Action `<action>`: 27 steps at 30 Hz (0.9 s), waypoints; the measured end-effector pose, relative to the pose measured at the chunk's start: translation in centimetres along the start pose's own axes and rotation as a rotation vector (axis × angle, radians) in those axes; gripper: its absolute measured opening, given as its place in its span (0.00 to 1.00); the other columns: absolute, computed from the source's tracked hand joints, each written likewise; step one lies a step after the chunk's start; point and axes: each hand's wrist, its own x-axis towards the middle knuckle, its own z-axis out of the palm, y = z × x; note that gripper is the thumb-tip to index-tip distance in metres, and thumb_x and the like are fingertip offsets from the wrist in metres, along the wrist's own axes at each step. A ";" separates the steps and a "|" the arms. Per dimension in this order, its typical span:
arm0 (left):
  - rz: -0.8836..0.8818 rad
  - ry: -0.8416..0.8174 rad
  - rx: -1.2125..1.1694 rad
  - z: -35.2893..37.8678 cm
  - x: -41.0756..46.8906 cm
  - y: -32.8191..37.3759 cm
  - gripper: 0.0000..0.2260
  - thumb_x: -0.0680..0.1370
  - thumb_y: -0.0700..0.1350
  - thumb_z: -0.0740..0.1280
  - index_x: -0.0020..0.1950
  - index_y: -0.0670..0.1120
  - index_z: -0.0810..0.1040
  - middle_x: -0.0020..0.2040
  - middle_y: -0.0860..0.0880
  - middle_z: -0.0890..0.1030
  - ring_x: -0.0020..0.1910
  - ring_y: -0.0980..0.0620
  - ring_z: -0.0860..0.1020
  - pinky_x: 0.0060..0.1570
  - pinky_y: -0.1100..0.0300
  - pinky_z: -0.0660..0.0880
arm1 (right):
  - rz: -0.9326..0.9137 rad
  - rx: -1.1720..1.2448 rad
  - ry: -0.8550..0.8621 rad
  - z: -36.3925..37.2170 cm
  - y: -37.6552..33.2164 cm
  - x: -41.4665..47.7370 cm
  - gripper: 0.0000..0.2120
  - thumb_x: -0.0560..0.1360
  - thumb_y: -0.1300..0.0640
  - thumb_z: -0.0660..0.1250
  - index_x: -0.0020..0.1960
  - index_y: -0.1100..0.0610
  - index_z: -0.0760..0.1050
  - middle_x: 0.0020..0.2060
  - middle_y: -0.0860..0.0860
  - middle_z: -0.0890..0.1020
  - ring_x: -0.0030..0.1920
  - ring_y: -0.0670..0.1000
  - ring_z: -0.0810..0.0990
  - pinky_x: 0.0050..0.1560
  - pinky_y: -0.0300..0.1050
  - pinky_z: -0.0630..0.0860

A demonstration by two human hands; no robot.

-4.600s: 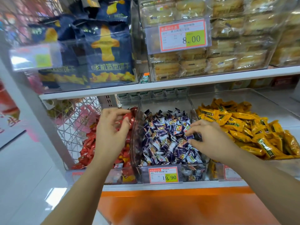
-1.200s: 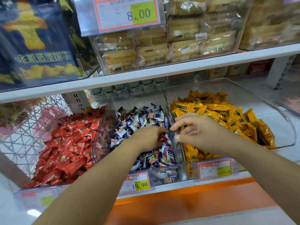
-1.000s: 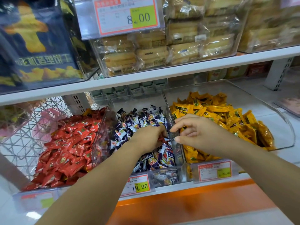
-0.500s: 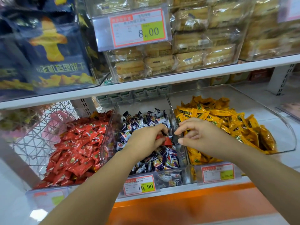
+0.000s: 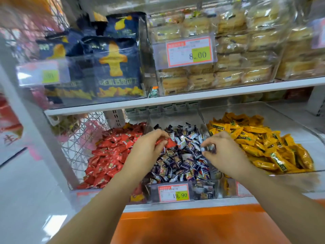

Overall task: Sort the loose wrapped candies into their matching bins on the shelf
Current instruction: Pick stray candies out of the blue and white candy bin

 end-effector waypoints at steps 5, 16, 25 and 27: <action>-0.186 0.385 0.025 -2.7 -1.2 -3.8 0.09 0.79 0.42 0.65 0.58 0.46 0.78 0.51 0.52 0.81 0.48 0.53 0.78 0.50 0.60 0.72 | 0.058 0.003 0.009 1.0 -1.1 0.0 0.16 0.74 0.52 0.69 0.61 0.49 0.75 0.53 0.49 0.60 0.53 0.54 0.75 0.57 0.44 0.71; -0.336 -0.100 0.307 -2.1 -0.6 -9.3 0.19 0.82 0.54 0.53 0.72 0.54 0.67 0.74 0.53 0.65 0.76 0.49 0.56 0.72 0.40 0.45 | 0.065 -0.014 -0.056 1.2 -1.1 0.4 0.18 0.72 0.50 0.70 0.61 0.48 0.74 0.54 0.50 0.61 0.61 0.54 0.68 0.62 0.45 0.67; 0.084 0.033 0.156 -0.1 1.3 -1.6 0.11 0.80 0.45 0.61 0.62 0.51 0.77 0.60 0.54 0.77 0.60 0.53 0.73 0.69 0.50 0.62 | 0.034 0.316 -0.180 -2.5 1.7 0.9 0.07 0.74 0.56 0.70 0.50 0.45 0.79 0.53 0.45 0.81 0.49 0.46 0.82 0.45 0.46 0.79; 0.119 -0.202 0.060 2.1 1.9 0.2 0.12 0.81 0.45 0.61 0.62 0.51 0.77 0.60 0.54 0.77 0.57 0.56 0.75 0.62 0.60 0.69 | 0.023 0.339 -0.222 -2.7 2.1 0.9 0.07 0.74 0.55 0.70 0.49 0.44 0.78 0.50 0.45 0.82 0.51 0.54 0.82 0.49 0.53 0.80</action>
